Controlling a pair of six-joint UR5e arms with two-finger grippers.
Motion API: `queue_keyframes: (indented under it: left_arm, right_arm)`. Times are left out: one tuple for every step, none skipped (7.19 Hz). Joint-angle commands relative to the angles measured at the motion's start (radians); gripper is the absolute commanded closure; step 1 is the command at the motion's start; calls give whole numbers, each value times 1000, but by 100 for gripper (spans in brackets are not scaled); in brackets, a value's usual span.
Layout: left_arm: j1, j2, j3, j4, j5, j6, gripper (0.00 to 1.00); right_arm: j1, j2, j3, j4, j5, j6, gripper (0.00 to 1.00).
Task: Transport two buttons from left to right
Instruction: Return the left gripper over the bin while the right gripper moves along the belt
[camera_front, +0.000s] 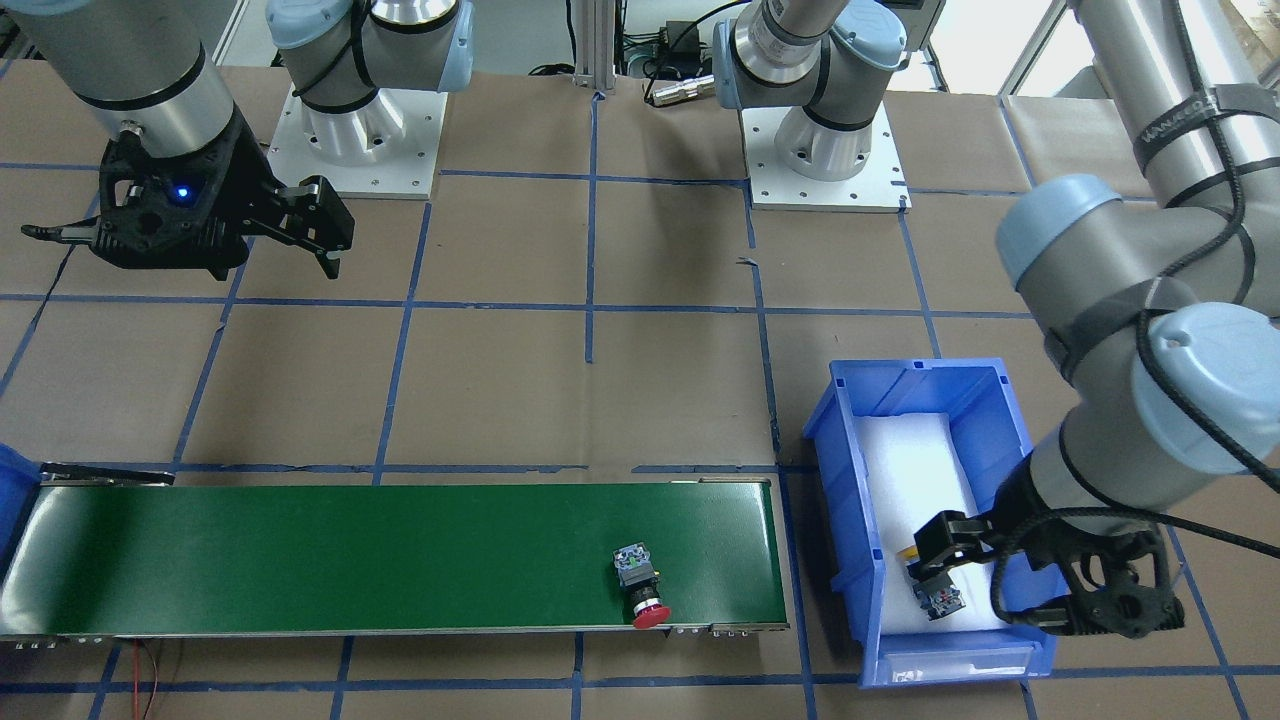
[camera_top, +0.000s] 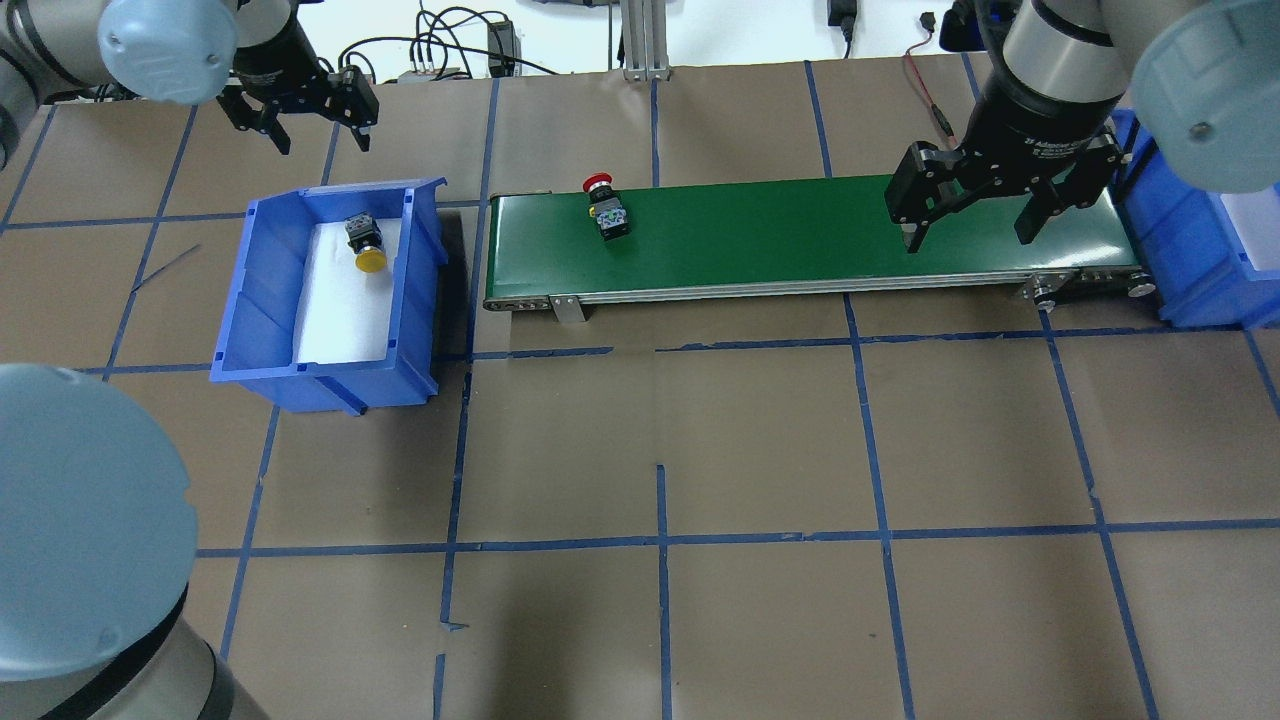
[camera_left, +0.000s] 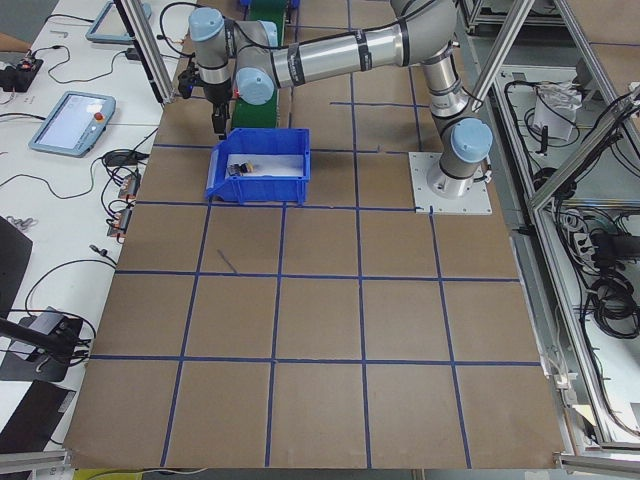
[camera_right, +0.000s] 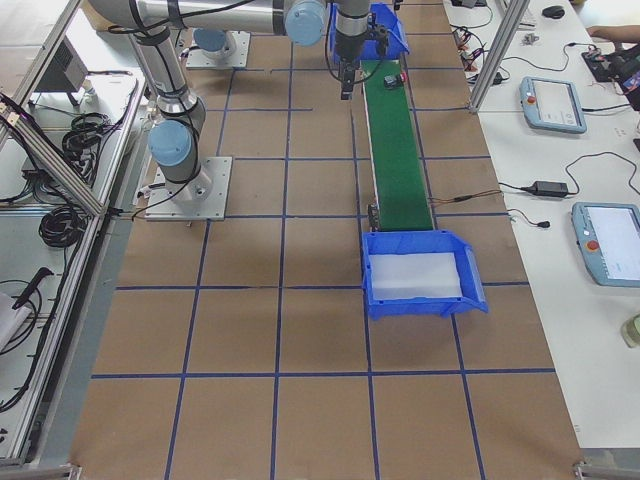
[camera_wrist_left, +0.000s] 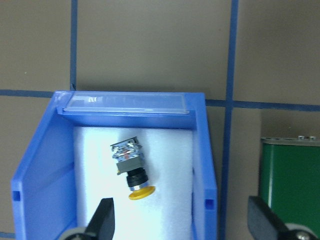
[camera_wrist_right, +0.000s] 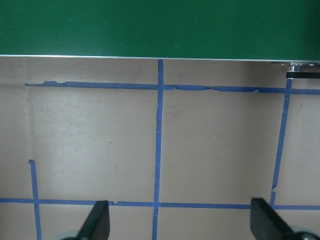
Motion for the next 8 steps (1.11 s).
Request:
queue_keyframes:
  left_arm:
    - [36, -37, -7, 37, -16, 2, 22]
    - [36, -72, -7, 60, -16, -1, 22]
    - [36, -95, -6, 76, -16, -6, 25]
    - [33, -120, -6, 82, -17, -25, 25]
    - [26, -132, -6, 82, -17, -53, 25]
    - [24, -135, -7, 80, -19, -64, 25]
    - [23, -137, -9, 80, -20, -65, 25]
    - [26, -143, -10, 80, -38, -65, 25]
  right_arm:
    - [5, 43, -6, -42, 1, 12, 0]
    - [6, 53, -6, -44, 1, 12, 0]
    - [8, 56, -6, -50, 1, 9, 0]
    - [20, 57, -6, -50, 1, 2, 0]
    - [43, 62, -9, -53, 0, 2, 0]
    - [61, 76, -12, -82, -3, 1, 0]
    - [74, 89, -14, -105, 0, 2, 0]
    - [77, 108, -12, -128, 3, 7, 0]
